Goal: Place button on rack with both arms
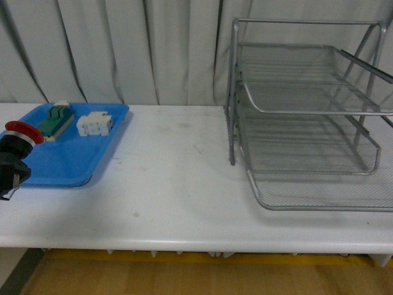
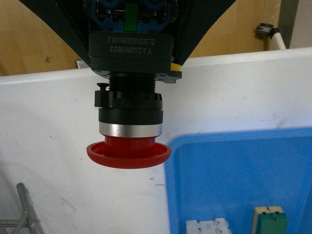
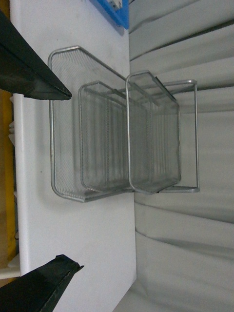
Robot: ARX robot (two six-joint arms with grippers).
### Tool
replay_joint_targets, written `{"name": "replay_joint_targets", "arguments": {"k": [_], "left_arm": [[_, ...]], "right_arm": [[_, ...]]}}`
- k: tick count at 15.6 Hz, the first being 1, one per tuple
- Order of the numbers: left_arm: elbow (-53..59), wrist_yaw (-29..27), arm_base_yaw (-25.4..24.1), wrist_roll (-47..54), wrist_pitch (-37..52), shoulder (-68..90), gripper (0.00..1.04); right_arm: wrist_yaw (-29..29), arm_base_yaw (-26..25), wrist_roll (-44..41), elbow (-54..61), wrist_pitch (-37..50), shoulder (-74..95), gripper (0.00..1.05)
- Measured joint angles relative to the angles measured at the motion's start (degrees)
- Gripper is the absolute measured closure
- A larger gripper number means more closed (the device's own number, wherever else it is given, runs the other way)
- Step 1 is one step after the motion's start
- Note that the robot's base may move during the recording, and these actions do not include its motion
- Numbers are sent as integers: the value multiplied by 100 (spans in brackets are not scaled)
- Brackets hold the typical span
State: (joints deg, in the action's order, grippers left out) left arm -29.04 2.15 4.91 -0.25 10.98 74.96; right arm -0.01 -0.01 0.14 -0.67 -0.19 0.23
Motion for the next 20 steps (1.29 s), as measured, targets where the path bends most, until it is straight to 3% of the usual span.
{"name": "replay_joint_targets", "arguments": {"k": [11,15,20], "left_arm": [[74,-92,168,-20,2,7,69],[-890,-245,879,-262,-22,638,69],[-2037,-179,2243,-452,-313,2033,69]], "right_arm": [[7,0,2,0,0,0,6],[22,0,0,0,-2,0,6],[20,0,0,0,-2,0,6]]}}
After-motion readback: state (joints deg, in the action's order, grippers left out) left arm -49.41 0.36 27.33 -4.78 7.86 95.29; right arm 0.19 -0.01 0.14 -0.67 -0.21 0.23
